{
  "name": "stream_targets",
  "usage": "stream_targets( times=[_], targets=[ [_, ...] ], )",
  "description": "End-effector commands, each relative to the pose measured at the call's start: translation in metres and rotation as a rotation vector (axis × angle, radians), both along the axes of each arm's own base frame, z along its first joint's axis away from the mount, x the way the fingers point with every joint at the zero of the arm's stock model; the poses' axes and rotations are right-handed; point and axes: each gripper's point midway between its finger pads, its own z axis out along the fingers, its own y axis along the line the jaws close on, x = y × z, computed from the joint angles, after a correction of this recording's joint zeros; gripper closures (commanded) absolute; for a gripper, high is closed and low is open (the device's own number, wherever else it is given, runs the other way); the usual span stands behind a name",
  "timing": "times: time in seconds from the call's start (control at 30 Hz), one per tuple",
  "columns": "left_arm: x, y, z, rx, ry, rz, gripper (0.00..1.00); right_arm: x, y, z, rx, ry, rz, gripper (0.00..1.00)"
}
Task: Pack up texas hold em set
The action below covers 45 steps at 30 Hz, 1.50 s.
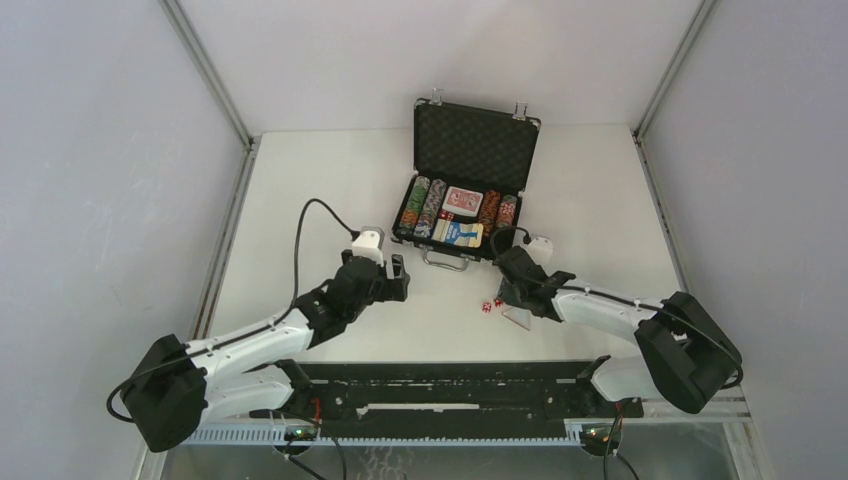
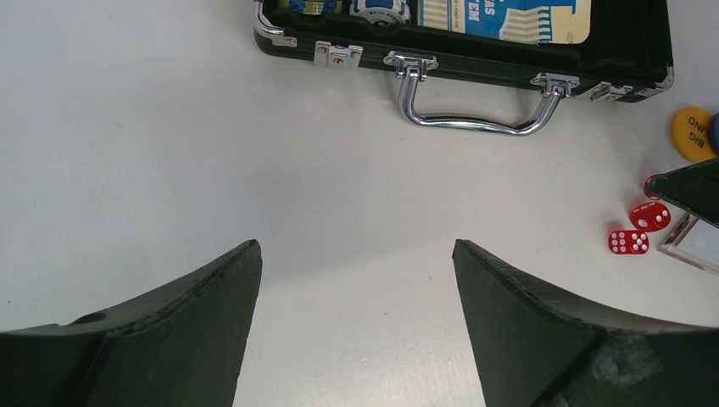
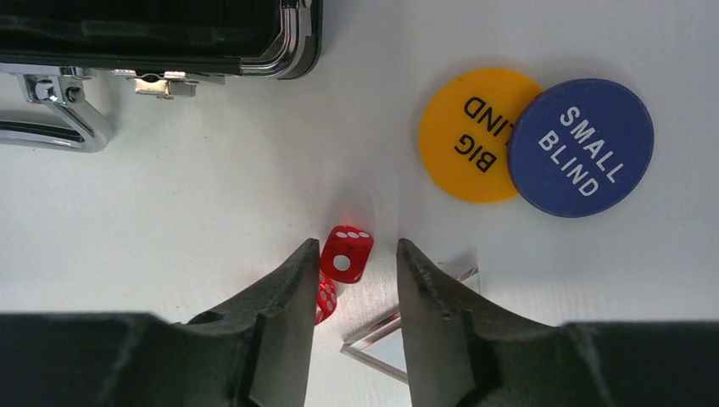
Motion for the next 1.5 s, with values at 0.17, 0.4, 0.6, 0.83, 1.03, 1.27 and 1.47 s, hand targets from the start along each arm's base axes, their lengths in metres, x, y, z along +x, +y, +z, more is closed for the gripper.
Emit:
stream_targets(
  times=[0.17, 0.4, 0.6, 0.83, 1.03, 1.27, 1.47],
  targets=[
    [0.009, -0.011, 0.018, -0.038, -0.035, -0.009, 0.13, 0.011, 0.002, 0.006, -0.019, -0.033, -0.013, 0.68],
    [0.010, -0.010, 0.018, -0.031, -0.037, -0.002, 0.13, 0.018, 0.006, 0.025, -0.007, -0.071, -0.005, 0.82],
    [0.011, -0.007, 0.018, -0.022, -0.042, 0.012, 0.13, 0.030, 0.017, 0.070, 0.026, -0.164, 0.040, 0.87],
    [0.011, -0.011, 0.018, -0.034, -0.030, 0.001, 0.13, 0.070, 0.034, 0.103, 0.052, -0.223, 0.094, 0.89],
    [0.012, -0.008, 0.017, -0.021, -0.039, 0.015, 0.14, 0.134, 0.064, 0.124, 0.079, -0.257, 0.141, 0.90],
    [0.013, 0.000, 0.018, -0.002, -0.053, 0.038, 0.14, 0.195, 0.097, 0.102, 0.058, -0.201, 0.184, 0.92],
    [0.013, 0.003, 0.020, 0.004, -0.063, 0.046, 0.14, 0.218, 0.110, 0.082, 0.051, -0.162, 0.193, 0.93]
  ],
)
